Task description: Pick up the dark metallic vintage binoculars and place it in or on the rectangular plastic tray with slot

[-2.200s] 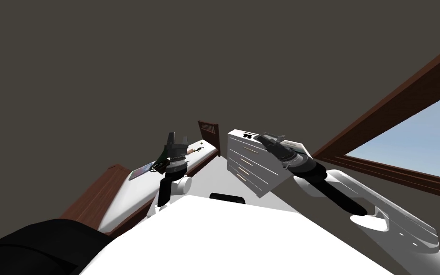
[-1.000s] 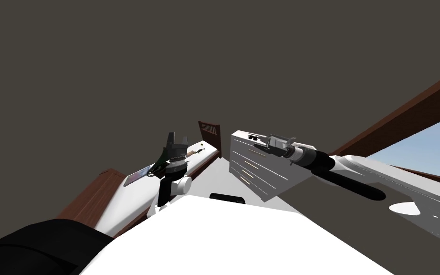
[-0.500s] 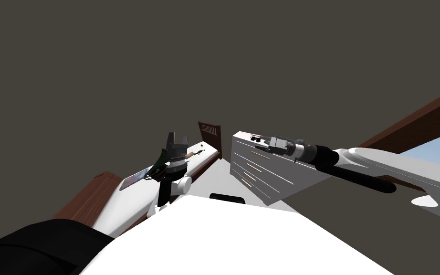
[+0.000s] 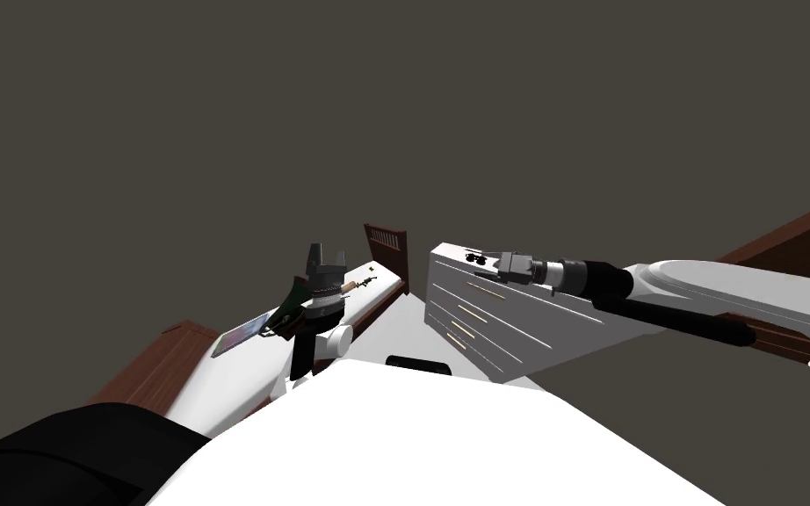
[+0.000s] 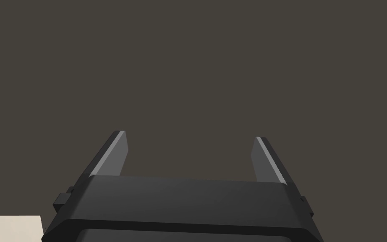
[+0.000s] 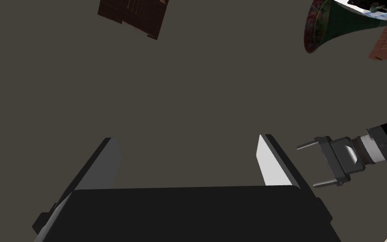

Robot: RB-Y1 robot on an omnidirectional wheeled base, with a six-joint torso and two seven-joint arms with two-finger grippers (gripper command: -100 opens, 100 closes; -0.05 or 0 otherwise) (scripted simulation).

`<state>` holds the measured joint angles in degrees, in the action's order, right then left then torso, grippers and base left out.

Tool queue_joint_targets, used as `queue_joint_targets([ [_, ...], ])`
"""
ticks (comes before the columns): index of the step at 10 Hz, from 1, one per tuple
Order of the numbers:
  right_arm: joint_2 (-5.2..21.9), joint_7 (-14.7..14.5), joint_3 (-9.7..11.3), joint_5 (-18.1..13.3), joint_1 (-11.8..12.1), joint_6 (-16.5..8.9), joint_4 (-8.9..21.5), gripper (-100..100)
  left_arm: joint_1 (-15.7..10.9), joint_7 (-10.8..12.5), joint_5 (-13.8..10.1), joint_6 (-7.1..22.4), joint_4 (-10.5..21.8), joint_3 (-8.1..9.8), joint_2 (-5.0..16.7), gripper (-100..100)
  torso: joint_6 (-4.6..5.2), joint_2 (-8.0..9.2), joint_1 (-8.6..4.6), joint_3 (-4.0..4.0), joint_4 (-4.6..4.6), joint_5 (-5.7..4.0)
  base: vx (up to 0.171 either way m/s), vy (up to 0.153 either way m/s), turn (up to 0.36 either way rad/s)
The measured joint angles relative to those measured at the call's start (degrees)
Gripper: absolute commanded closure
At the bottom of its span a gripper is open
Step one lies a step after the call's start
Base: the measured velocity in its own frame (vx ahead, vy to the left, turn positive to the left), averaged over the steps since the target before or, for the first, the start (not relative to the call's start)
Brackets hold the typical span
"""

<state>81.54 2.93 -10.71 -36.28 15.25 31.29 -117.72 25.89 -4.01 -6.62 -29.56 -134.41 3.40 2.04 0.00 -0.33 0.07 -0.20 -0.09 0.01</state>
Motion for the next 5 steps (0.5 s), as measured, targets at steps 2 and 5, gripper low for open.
queue_joint_targets([
  [2, 2.91, -0.87, -0.39, -1.36, 0.4, 0.58, 1.45, -100, 0.0, 0.0, 0.0, 0.0, 0.0, 0.0, 0.0, 0, 0.0, -0.04, -0.04, -0.02, -0.01, -0.01, 0.1, 0.023, -0.003],
  [5, 7.58, -1.91, -0.49, -3.49, 0.75, 1.0, 3.45, -100, 0.0, 0.0, 0.0, 0.0, 0.0, 0.0, 0.0, 0, 0.0, -0.07, 0.0, -0.04, -0.02, 0.0, 0.087, 0.025, -0.003],
])
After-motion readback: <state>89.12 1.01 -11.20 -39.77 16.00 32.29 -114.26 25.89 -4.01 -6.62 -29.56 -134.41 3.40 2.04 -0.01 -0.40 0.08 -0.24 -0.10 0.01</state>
